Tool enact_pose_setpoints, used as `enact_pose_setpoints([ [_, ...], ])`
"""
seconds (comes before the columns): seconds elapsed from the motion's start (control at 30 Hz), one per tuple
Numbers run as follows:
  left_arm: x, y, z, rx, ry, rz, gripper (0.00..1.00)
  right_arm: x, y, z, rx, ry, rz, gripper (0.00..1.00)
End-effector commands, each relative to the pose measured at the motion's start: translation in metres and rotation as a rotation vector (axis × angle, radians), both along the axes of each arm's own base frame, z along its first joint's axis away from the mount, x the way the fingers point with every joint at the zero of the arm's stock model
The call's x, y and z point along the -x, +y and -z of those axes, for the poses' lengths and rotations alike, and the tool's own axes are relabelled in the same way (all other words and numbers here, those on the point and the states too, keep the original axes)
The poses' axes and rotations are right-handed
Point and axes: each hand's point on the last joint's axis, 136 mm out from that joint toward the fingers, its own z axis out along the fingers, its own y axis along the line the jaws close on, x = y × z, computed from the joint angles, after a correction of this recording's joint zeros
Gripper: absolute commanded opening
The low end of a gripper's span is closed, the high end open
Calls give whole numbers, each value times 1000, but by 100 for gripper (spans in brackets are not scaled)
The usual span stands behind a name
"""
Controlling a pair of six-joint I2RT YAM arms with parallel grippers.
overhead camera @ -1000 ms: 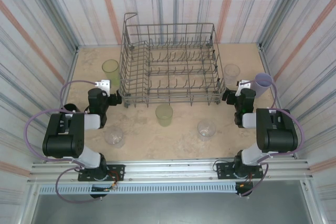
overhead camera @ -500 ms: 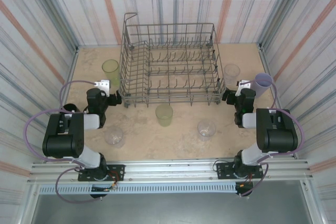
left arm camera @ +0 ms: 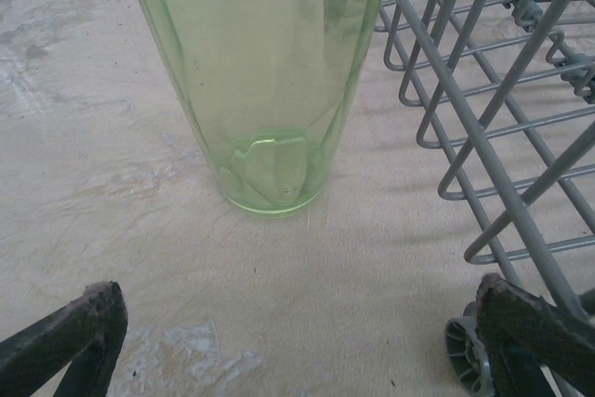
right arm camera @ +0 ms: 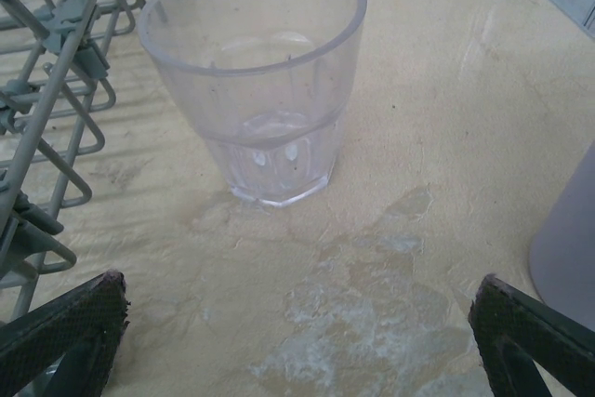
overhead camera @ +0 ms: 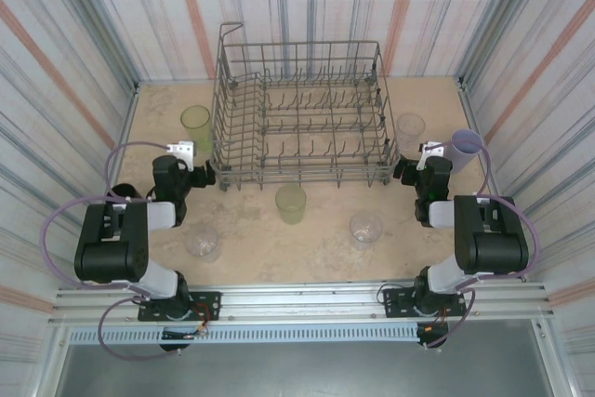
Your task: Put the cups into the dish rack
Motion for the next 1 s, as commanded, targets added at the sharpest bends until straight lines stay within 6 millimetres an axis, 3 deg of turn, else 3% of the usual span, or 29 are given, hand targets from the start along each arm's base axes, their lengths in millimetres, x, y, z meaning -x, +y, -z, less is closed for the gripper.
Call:
enact_pose_setpoints([
  [0.0,-4,7,-17,-3,-17,-38,99,-6,9,-14,15,-36,-30,99],
  [0.33,7,15,-52,-50,-51,-120,99,-4,11,-28,36,-29,-30,99],
  [0.67,14,21,-116,-3,-55,-183,99,-8,9,-80,-37,12,27,99],
  [0.97,27,28,-154,65,9,-260,99,-13,-6,-120,-131,82,142,99],
])
